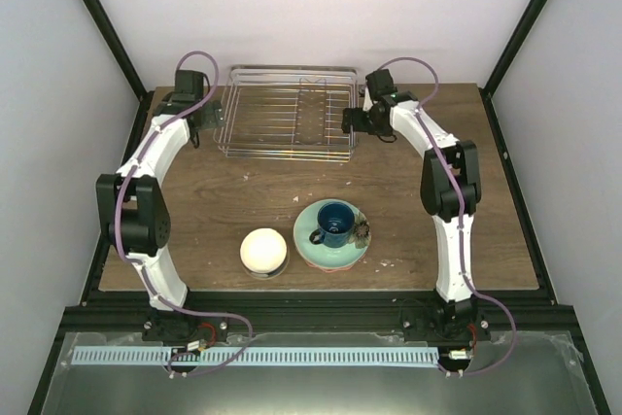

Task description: Load the mixed dishes into the dish rack

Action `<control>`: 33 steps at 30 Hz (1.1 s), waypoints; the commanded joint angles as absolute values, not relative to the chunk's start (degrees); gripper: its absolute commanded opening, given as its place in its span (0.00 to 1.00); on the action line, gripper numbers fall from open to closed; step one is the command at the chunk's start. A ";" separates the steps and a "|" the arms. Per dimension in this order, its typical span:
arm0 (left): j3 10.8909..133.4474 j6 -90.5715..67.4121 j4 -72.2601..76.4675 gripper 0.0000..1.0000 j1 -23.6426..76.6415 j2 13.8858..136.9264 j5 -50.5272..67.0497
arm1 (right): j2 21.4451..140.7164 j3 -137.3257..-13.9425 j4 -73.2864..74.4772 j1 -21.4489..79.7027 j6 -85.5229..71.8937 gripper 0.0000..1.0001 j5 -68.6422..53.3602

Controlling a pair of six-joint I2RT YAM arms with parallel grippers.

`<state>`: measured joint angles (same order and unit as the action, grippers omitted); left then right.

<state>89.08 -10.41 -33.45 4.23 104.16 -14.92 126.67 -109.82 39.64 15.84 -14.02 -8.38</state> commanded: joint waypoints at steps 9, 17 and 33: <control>91.87 -10.54 -35.86 1.00 4.13 105.64 -16.29 | 127.38 -113.06 55.00 16.39 -11.45 1.00 4.92; 92.75 -10.32 -36.12 1.00 4.04 106.23 -15.52 | 124.26 -108.98 61.82 12.60 -12.18 1.00 9.31; 98.45 -9.79 -38.04 1.00 4.04 110.28 -12.03 | 109.38 -89.64 58.66 0.09 -13.93 1.00 12.59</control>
